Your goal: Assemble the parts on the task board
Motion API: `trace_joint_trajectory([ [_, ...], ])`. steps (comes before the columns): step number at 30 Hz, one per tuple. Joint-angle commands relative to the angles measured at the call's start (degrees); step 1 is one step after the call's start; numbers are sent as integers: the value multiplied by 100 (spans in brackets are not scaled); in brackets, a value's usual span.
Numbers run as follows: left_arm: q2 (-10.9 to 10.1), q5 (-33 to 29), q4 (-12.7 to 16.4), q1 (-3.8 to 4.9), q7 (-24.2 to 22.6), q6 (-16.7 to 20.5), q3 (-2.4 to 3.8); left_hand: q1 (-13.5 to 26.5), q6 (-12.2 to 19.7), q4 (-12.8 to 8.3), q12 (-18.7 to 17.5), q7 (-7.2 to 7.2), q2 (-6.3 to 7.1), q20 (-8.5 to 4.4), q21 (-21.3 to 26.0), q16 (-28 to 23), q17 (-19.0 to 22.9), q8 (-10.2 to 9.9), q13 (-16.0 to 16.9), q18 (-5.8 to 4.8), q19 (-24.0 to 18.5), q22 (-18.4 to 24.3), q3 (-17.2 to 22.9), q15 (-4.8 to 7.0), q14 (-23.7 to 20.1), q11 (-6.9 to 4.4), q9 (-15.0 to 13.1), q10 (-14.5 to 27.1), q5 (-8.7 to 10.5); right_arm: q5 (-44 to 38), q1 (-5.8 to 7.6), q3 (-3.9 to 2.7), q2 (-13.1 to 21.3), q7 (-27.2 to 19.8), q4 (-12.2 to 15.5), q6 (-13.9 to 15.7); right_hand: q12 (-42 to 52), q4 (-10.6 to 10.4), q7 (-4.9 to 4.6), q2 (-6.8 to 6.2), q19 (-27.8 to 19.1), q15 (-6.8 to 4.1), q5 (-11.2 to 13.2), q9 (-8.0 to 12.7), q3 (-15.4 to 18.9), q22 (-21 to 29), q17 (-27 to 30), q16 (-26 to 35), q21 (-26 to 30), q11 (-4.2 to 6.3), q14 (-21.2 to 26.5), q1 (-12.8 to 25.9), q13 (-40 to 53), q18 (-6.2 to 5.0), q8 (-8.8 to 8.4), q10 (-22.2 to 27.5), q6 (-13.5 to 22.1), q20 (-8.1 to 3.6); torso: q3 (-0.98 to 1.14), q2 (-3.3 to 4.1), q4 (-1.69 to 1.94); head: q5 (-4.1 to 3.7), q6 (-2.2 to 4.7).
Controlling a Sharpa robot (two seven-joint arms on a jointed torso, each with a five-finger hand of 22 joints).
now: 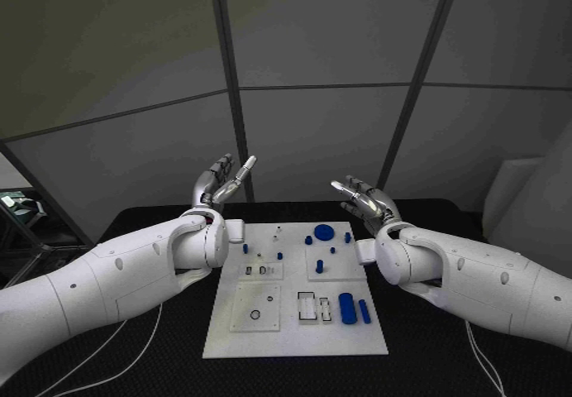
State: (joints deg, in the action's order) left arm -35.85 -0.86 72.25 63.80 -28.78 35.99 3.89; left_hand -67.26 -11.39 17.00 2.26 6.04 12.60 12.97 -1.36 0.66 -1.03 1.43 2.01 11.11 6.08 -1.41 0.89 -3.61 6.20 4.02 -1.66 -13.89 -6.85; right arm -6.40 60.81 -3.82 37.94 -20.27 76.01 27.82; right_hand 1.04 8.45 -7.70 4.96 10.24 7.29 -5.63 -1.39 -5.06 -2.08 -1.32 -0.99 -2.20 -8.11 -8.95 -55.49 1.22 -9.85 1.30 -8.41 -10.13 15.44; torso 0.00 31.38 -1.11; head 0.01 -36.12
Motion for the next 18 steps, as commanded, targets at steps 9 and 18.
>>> trace_joint_trajectory([
  [9, -11, 27, -245, 11, -106, -632, 14, -53, -36, 28, 30, 42, -68, 39, -26, 38, -5, 38, 7, -113, -12, -8, 59, -36, 20, 42, -8, -25, -14, -1069, 38, -101, -49, 607, -413, -1287, 33, 77, -317, 12, -11, 32, -20, -16, -50, -18, -14, -47, -50, -73, -120, -108, 16, -42, 30, -97, -131, 42, -11, 7, -6, 8, -51],
  [18, -160, 27, -166, 11, -71, -712, 12, -124, -264, 8, 184, 282, -399, 78, -126, 94, -46, 113, 49, -67, 174, -66, 342, -246, 327, 277, -43, -369, 63, -1813, 38, -102, -19, 303, -505, -987, 268, 526, -613, 92, 706, 319, -131, -153, -237, -240, -158, -328, -486, -387, -1807, -699, 157, -29, 285, -1718, -1503, 103, -7, 12, -1, 33, -74],
])
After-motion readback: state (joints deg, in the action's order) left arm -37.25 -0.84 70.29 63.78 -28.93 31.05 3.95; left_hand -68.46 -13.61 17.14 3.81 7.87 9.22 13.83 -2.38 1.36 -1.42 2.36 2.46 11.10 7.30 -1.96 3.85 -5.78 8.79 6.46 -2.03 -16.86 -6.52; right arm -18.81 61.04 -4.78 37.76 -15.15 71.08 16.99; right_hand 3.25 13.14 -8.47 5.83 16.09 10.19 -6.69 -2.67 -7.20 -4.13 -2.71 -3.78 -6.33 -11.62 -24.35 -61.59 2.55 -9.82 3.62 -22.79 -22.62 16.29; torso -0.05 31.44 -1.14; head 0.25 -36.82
